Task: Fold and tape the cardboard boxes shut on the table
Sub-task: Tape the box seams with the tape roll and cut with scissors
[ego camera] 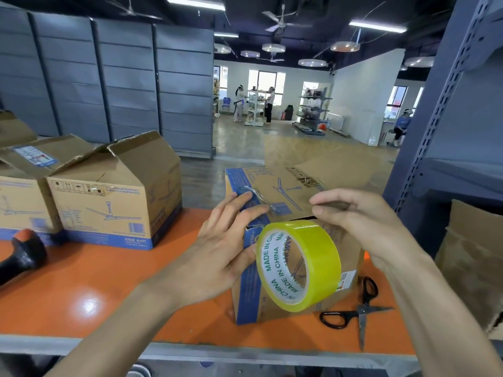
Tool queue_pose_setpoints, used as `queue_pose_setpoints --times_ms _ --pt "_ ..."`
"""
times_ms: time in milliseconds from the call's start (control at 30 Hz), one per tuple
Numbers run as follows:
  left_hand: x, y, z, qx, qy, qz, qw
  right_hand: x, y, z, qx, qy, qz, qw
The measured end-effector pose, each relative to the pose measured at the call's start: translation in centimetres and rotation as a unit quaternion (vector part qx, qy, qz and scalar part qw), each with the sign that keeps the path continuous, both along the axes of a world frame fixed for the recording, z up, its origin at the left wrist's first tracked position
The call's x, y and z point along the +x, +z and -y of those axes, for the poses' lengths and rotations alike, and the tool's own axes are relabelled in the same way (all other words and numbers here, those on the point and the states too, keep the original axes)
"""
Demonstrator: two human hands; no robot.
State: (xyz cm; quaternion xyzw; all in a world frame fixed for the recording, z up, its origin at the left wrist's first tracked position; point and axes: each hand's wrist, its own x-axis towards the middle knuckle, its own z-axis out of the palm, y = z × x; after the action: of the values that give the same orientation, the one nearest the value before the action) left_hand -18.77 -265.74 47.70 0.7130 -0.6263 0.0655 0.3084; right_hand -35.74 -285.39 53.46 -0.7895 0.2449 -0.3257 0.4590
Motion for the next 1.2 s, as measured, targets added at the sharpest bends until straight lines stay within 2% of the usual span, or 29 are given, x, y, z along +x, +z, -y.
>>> queue_pose_setpoints --times_ms 167,333,533,633,800,933,1200 --pt "0.4 0.9 -0.6 0.047 -0.017 -0.039 0.998 -0.1 -0.3 0.0 0.035 0.006 0.052 0.998" --pt "0.1 0.5 -0.4 -0.016 -0.008 -0.055 0.998 -0.1 -0.3 -0.5 0.036 0.013 0.069 0.997" --pt "-0.2 -0.4 0.2 -0.064 -0.015 -0.093 0.993 -0.1 -0.4 -1.7 0.011 0.054 0.029 0.998" --pt "-0.3 -0.6 0.3 -0.079 -0.023 -0.118 0.99 0.8 -1.5 -2.4 -0.012 0.015 0.059 0.998" --pt "-0.1 -0.5 0.1 -0.089 -0.044 -0.169 0.981 0.7 -1.5 -1.9 0.057 -0.018 0.108 0.992" --pt "0.5 -0.2 0.2 -0.09 -0.038 -0.119 0.988 0.5 -0.7 -1.4 0.103 -0.011 0.108 0.989" --pt "1.4 0.5 0.4 -0.1 -0.036 -0.132 0.985 0.5 -0.2 -1.2 0.114 0.017 0.092 0.989"
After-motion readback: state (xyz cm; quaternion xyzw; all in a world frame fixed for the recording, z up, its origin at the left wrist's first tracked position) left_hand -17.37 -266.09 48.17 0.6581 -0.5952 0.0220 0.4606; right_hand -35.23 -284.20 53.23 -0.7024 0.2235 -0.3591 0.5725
